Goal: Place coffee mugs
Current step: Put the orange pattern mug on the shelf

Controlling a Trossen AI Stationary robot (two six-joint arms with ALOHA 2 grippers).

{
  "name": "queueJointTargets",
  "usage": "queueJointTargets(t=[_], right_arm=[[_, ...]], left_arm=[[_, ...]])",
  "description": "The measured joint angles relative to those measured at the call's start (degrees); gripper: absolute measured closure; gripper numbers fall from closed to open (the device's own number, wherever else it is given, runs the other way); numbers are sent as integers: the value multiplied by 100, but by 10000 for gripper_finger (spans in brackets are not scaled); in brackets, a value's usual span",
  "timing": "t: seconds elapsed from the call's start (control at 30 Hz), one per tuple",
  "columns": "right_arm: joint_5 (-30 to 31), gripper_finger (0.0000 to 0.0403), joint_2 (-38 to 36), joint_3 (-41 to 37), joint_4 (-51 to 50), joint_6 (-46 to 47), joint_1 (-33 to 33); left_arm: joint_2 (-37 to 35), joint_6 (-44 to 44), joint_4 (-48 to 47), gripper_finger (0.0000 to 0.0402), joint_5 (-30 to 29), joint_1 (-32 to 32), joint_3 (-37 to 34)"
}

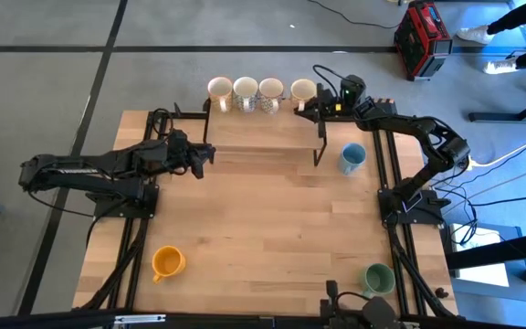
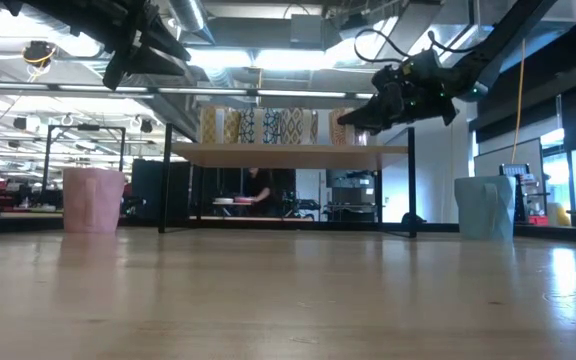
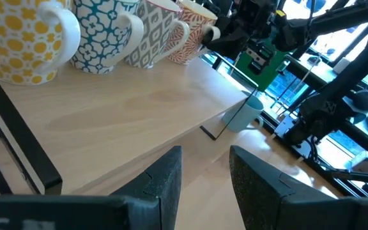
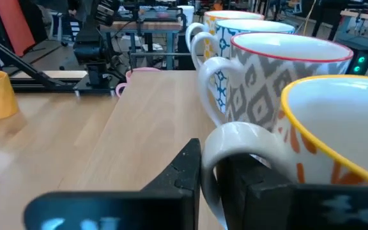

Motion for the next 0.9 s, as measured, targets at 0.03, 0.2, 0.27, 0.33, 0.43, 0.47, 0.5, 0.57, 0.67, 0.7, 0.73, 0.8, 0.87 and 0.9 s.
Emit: queueJointTargets(t=[0.03,0.2,0.27,0.33,0.43,0.47,0.5,0.57,0.67,0.7,0.73,0.8,0.87,0.9], right_arm=[[-2,366,0,0,-9,10,0],[146,336,0,0,-42,12,157],[173,319,0,0,-42,12,241],[247,302,0,0,-44,12,310],[376,280,-12,-2,-54,14,318],[446,274,-30,-4,-90,34,312],[536,269,-52,-4,-126,55,310],[699,261,-111,-4,-233,100,303],[813,258,-193,-4,-461,108,299],[813,258,-221,-4,-563,108,299],[828,258,-250,-4,-632,112,299],[833,259,-335,-4,-799,113,299],[895,259,-411,-4,-955,113,299],[942,259,-448,-4,-1035,113,299]], left_arm=[[0,-2,0,276,0,0,0],[0,-1,-2,276,-2,0,0],[0,1,-4,276,-2,-1,0],[0,1,-5,276,-2,-1,0],[0,1,-9,276,-2,0,0],[0,1,-9,276,-2,-1,0],[0,1,-9,276,0,0,0],[0,1,-11,276,-1,-1,0],[0,1,-13,276,-1,0,0],[0,1,-13,276,0,-2,0],[0,1,-13,276,0,0,0],[0,1,-15,276,-2,0,0],[0,3,-17,276,-2,0,0],[0,3,-17,276,-2,-1,0]])
